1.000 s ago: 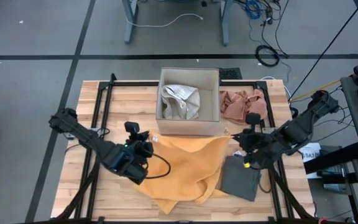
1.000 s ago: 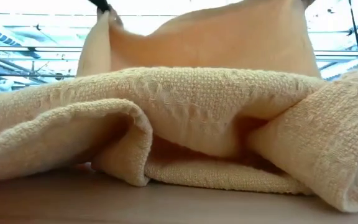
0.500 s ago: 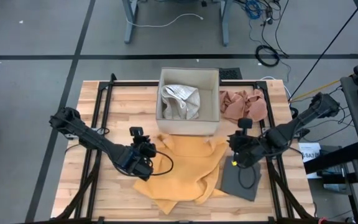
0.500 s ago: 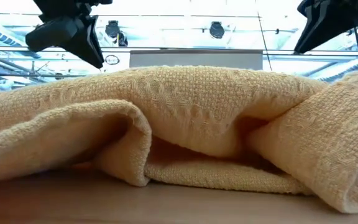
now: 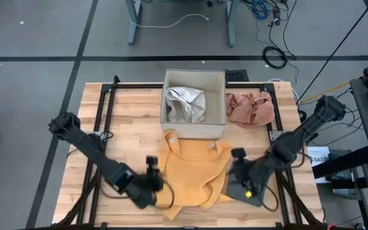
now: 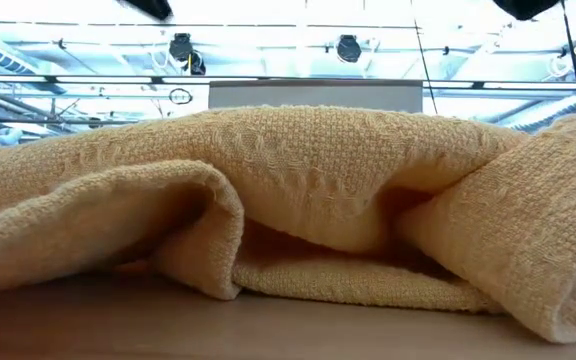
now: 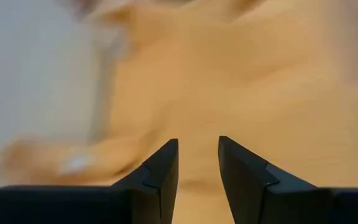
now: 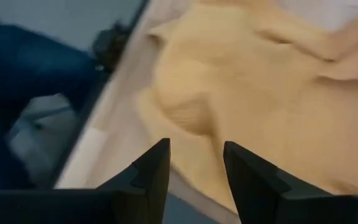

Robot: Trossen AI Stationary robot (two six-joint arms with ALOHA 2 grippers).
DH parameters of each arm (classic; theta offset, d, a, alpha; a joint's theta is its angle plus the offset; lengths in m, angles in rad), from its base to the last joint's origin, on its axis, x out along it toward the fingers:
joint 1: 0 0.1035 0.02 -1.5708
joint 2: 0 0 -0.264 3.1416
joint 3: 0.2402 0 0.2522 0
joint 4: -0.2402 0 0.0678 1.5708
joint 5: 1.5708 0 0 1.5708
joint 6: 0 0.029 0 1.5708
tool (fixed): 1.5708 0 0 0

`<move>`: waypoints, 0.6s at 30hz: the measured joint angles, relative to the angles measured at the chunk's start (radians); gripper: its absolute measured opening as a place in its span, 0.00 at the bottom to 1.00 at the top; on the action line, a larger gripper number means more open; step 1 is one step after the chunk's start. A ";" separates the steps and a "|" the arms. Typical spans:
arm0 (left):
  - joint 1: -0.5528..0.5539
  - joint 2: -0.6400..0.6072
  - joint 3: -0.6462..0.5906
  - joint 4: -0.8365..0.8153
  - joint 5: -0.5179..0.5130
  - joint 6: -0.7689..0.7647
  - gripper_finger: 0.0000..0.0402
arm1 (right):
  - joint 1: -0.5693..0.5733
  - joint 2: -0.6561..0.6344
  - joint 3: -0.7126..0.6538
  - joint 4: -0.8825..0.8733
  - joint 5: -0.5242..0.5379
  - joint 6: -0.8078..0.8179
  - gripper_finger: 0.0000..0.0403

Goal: Fold towel
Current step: Fold the yellow towel

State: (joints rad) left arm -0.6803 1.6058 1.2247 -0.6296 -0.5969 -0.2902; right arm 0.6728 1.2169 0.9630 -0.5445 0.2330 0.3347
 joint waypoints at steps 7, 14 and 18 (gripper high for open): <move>-0.110 0.005 -0.048 0.328 0.127 0.003 0.30 | 0.101 0.184 0.000 0.112 -0.062 0.027 0.33; -0.166 0.094 -0.099 0.423 0.149 -0.120 0.30 | 0.157 0.365 0.000 0.202 -0.113 0.112 0.33; -0.176 0.177 -0.099 0.553 0.212 -0.121 0.30 | 0.184 0.427 0.000 0.258 -0.137 0.163 0.33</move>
State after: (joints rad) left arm -0.8562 1.7832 1.1255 -0.0767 -0.3850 -0.4114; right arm 0.8568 1.6439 0.9630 -0.2868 0.0960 0.4972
